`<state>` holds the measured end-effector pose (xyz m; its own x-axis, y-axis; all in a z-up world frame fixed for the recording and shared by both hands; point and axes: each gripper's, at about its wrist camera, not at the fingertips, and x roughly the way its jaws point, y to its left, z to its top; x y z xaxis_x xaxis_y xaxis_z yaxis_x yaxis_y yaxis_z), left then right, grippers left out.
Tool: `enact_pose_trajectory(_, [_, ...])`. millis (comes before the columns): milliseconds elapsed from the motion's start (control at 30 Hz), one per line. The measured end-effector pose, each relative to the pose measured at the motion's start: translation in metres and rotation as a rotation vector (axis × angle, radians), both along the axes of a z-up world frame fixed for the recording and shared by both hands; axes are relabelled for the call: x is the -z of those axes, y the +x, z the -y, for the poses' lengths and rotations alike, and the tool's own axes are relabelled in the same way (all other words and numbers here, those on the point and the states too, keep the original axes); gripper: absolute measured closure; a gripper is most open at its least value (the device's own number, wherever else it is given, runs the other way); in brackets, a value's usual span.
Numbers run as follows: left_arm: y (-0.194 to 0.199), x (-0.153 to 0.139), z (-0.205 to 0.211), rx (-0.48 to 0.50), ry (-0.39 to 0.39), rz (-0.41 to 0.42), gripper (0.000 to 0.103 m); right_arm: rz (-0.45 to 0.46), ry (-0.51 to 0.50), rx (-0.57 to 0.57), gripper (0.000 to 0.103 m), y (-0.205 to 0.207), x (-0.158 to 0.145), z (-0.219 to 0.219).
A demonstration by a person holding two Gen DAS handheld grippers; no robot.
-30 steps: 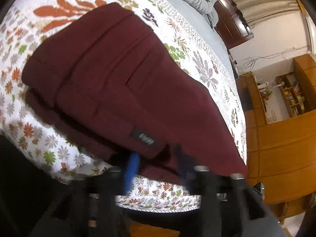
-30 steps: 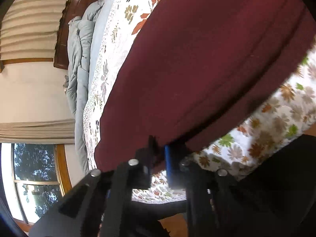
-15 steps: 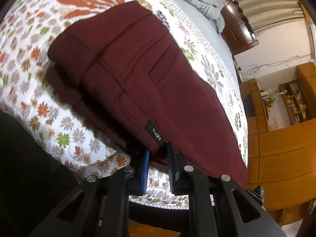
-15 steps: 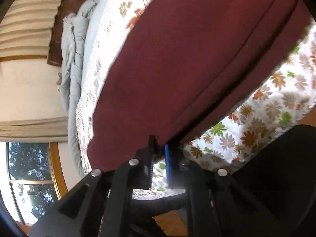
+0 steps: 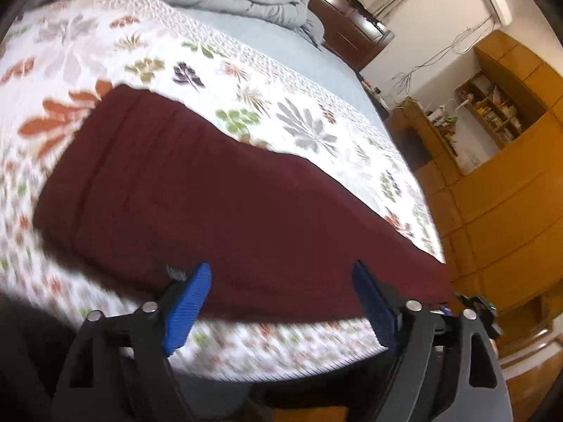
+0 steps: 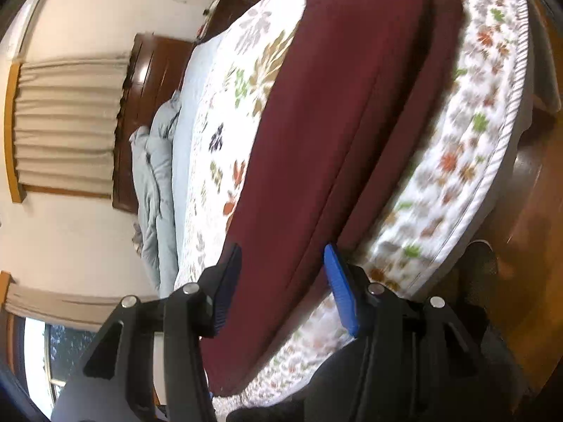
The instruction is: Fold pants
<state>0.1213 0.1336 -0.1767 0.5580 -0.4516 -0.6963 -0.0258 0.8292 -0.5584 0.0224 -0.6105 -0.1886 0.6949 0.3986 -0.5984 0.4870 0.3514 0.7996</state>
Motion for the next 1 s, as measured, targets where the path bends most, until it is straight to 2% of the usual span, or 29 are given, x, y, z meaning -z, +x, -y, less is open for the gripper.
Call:
enact_pose_trajectory(100, [0.025, 0.025, -0.015, -0.036, 0.064, -0.107, 0.017, -0.011, 0.019, 0.033, 0.053, 0.002, 0.013, 0.008])
enact_pose_trajectory(167, [0.032, 0.044, -0.024, -0.043, 0.027, -0.157, 0.017, -0.021, 0.025, 0.040, 0.053, 0.006, 0.020, 0.008])
enact_pose_trajectory(267, [0.029, 0.048, -0.027, -0.041, 0.023, -0.141, 0.015, -0.023, 0.036, 0.035, 0.053, 0.014, 0.029, 0.011])
enact_pose_trajectory(333, [0.028, 0.048, -0.024, -0.029, 0.046, -0.134, 0.013, -0.013, 0.036, 0.028, 0.058, 0.017, 0.033, 0.014])
enact_pose_trajectory(367, [0.028, 0.048, -0.022, -0.023, 0.059, -0.131, 0.013, -0.009, 0.035, 0.022, 0.071, 0.018, 0.033, 0.014])
enact_pose_trajectory(400, [0.027, 0.049, -0.021, -0.020, 0.066, -0.130, 0.013, -0.007, 0.031, 0.011, 0.092, 0.019, 0.034, 0.014])
enact_pose_trajectory(500, [0.026, 0.049, -0.023, -0.019, 0.064, -0.133, 0.013, 0.000, 0.026, 0.024, 0.094, 0.013, 0.032, 0.016])
enact_pose_trajectory(633, [0.029, 0.048, -0.021, -0.021, 0.055, -0.133, 0.013, 0.012, 0.004, 0.037, 0.094, -0.001, 0.027, 0.017])
enact_pose_trajectory(767, [0.030, 0.048, -0.020, -0.018, 0.057, -0.135, 0.013, -0.008, 0.017, 0.042, 0.093, 0.001, 0.045, 0.021])
enact_pose_trajectory(867, [0.031, 0.048, -0.021, -0.016, 0.049, -0.135, 0.013, 0.030, 0.026, 0.011, 0.082, 0.007, 0.042, 0.023])
enact_pose_trajectory(900, [0.031, 0.048, -0.021, -0.015, 0.048, -0.133, 0.013, 0.046, 0.027, 0.017, 0.069, 0.005, 0.037, 0.028])
enact_pose_trajectory(933, [0.030, 0.048, -0.021, -0.016, 0.044, -0.129, 0.013, 0.059, 0.014, 0.034, 0.063, 0.001, 0.031, 0.035])
enact_pose_trajectory(1000, [0.029, 0.048, -0.021, -0.016, 0.045, -0.125, 0.013, 0.062, -0.012, 0.094, 0.059, -0.011, 0.022, 0.052])
